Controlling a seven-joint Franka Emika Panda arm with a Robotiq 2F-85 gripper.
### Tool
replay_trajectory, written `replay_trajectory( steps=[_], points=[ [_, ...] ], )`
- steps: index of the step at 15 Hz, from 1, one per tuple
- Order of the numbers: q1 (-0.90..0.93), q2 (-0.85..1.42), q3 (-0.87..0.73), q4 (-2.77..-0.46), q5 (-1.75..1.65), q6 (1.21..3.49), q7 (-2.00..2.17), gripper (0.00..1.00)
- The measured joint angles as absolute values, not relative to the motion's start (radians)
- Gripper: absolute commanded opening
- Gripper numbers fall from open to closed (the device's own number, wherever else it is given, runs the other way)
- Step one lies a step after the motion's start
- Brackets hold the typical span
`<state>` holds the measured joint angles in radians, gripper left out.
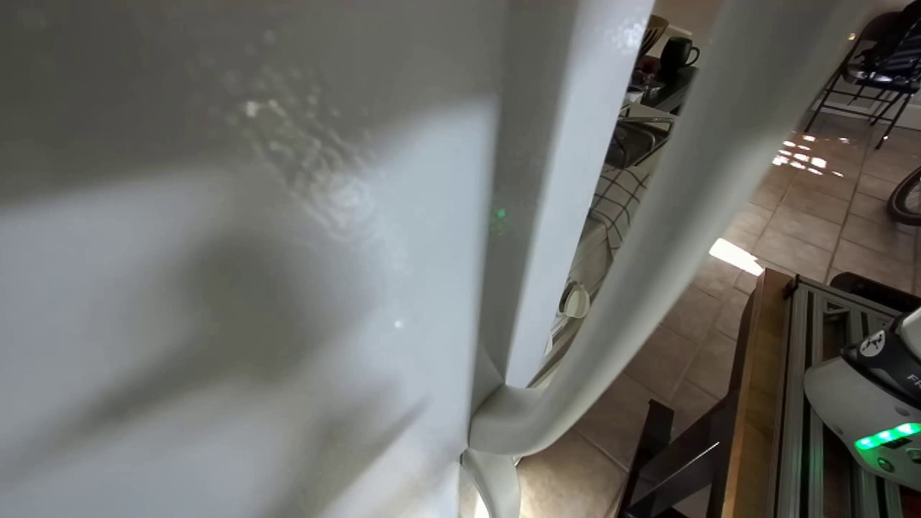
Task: Pick up the clear pot lid from the gray pan and put it on black pot
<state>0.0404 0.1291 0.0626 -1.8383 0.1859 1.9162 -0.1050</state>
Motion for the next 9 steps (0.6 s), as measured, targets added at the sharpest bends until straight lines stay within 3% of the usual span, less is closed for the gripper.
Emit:
replay_trajectory(
  steps=[4, 5, 8, 9],
  points=[
    [-0.001, 0.131, 0.026, -1.796, 0.217, 1.878, -0.105, 0.05],
    [-0.012, 0.131, 0.016, -1.787, 0.226, 1.873, -0.105, 0.18],
    [-0.038, 0.131, -0.001, -1.769, 0.246, 1.849, -0.122, 0.18],
    [-0.041, 0.131, -0.002, -1.766, 0.247, 1.846, -0.123, 0.05]
  ],
)
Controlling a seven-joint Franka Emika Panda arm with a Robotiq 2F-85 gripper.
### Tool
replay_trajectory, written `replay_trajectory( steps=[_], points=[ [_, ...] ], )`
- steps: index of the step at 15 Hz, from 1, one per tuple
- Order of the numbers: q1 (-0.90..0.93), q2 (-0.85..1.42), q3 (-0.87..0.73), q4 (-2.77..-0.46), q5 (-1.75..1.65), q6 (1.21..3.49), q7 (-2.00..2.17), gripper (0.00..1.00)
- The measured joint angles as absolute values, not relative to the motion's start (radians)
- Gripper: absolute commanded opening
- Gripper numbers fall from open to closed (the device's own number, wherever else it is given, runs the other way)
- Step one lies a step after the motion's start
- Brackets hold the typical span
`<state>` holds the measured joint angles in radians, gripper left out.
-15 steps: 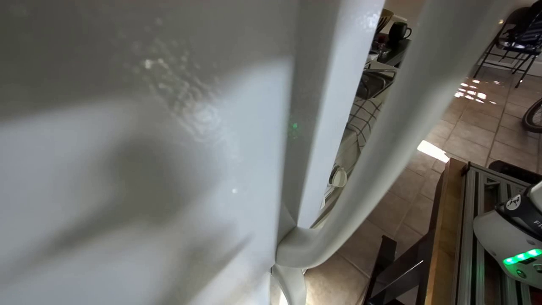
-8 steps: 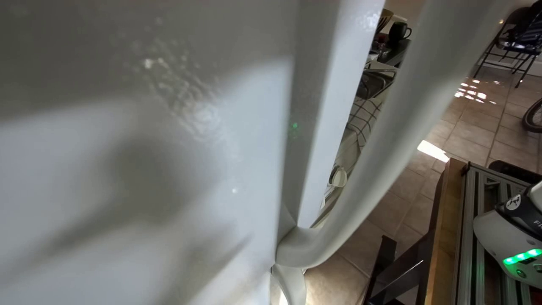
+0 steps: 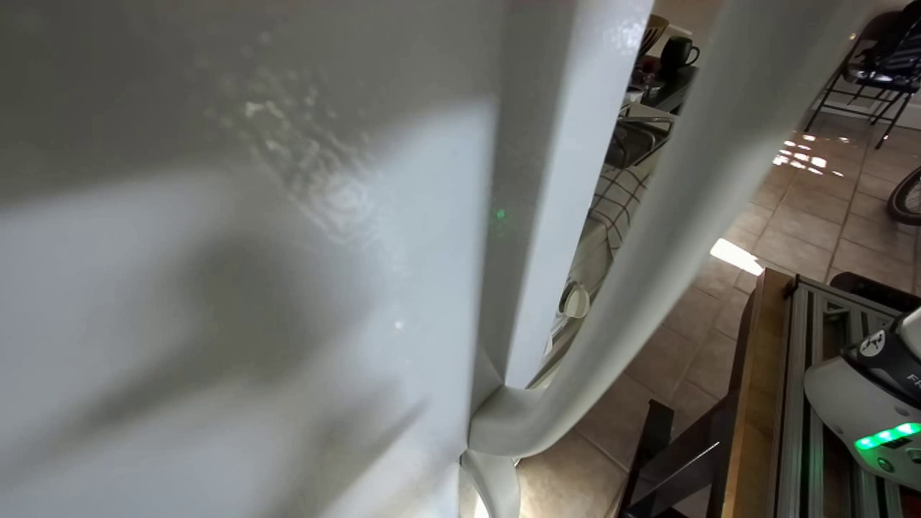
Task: Pick up the clear pot lid from the gray pan and put it on black pot
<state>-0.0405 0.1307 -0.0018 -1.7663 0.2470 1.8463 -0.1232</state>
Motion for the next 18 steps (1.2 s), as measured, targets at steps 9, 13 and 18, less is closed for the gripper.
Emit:
replay_trajectory(
  steps=[9, 13, 18],
  points=[
    [-0.061, 0.135, -0.041, -1.748, 0.219, 1.847, -0.114, 0.05],
    [-0.091, 0.128, -0.072, -1.701, 0.207, 1.837, -0.114, 0.05],
    [-0.136, 0.169, -0.109, -1.619, 0.216, 1.801, -0.094, 0.05]
  ],
)
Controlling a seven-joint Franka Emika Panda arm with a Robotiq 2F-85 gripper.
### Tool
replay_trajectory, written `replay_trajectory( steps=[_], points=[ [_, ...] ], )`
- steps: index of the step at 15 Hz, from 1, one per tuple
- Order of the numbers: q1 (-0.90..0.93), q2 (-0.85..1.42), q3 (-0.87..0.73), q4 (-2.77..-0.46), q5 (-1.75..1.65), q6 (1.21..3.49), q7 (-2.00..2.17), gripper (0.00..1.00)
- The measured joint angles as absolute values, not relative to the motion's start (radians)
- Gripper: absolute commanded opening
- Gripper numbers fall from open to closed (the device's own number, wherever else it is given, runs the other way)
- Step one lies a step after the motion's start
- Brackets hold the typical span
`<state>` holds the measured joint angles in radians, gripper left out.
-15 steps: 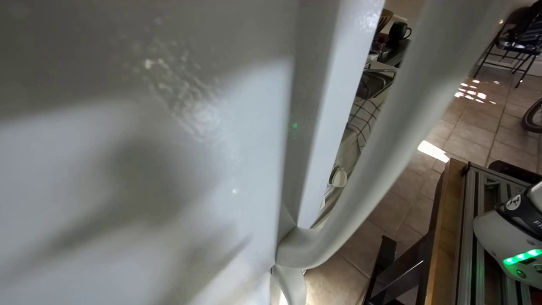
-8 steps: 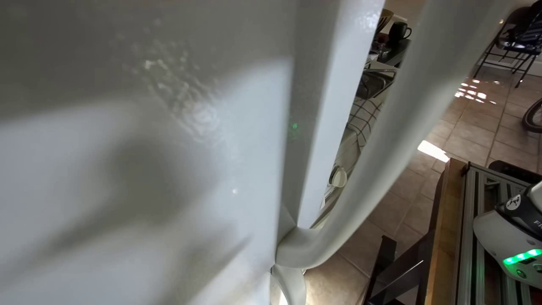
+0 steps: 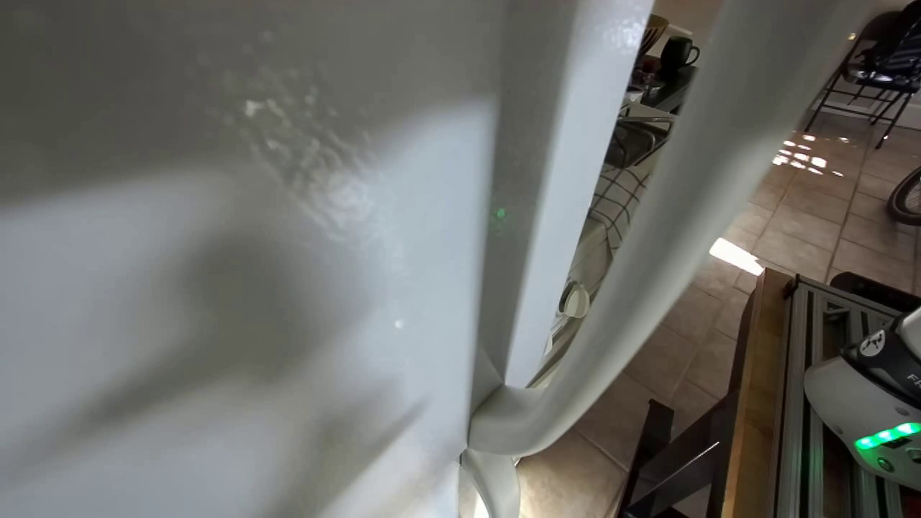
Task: Pick up the clear pot lid from the gray pan and put it on black pot
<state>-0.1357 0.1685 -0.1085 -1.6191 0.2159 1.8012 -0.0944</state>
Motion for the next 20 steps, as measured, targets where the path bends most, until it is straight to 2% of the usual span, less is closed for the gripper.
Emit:
replay_trajectory(
  steps=[6, 7, 10, 11, 20],
  points=[
    [-0.204, 0.336, -0.138, -1.424, 0.239, 1.743, -0.035, 0.05],
    [-0.216, 0.368, -0.139, -1.384, 0.248, 1.736, -0.020, 0.18],
    [-0.237, 0.435, -0.139, -1.297, 0.259, 1.719, 0.008, 0.18],
    [-0.238, 0.445, -0.139, -1.283, 0.260, 1.717, 0.014, 0.05],
    [-0.288, 0.504, -0.142, -1.226, 0.280, 1.747, 0.096, 0.05]
  ],
)
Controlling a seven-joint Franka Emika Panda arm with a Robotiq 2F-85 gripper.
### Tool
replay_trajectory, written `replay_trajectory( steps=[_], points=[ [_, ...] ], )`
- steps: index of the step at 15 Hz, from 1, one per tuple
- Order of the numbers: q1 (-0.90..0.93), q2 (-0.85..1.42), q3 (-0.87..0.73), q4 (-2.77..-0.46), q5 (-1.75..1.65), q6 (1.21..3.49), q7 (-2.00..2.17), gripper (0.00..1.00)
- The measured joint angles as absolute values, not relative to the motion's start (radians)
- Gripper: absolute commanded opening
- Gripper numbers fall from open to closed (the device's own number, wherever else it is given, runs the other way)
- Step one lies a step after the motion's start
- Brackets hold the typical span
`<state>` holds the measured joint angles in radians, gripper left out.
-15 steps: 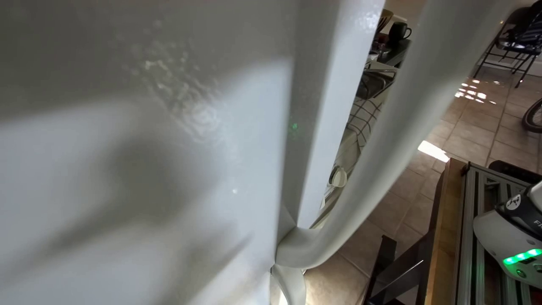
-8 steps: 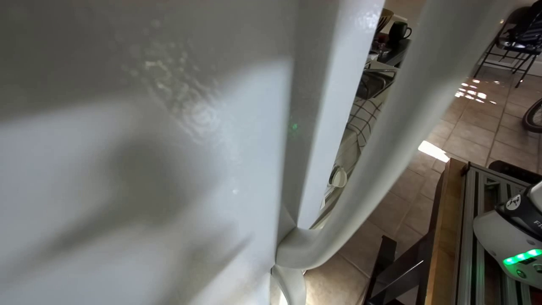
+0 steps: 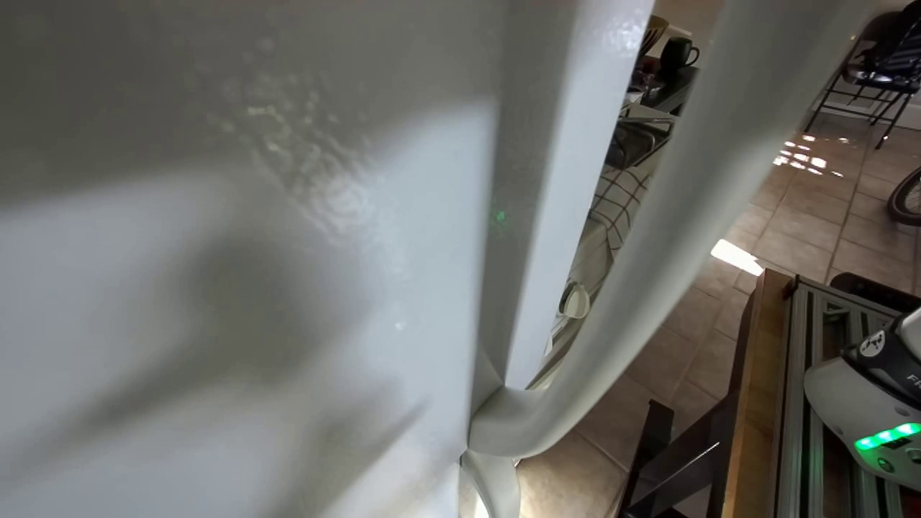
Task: Pick up the clear pot lid from the gray pan and put it on black pot
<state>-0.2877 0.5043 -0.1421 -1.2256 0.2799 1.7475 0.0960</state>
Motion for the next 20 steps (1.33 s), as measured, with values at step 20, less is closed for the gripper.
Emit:
replay_trajectory(
  steps=[20],
  points=[
    [-0.395, 0.818, -0.139, -0.750, 0.329, 1.723, 0.404, 0.05]
  ],
)
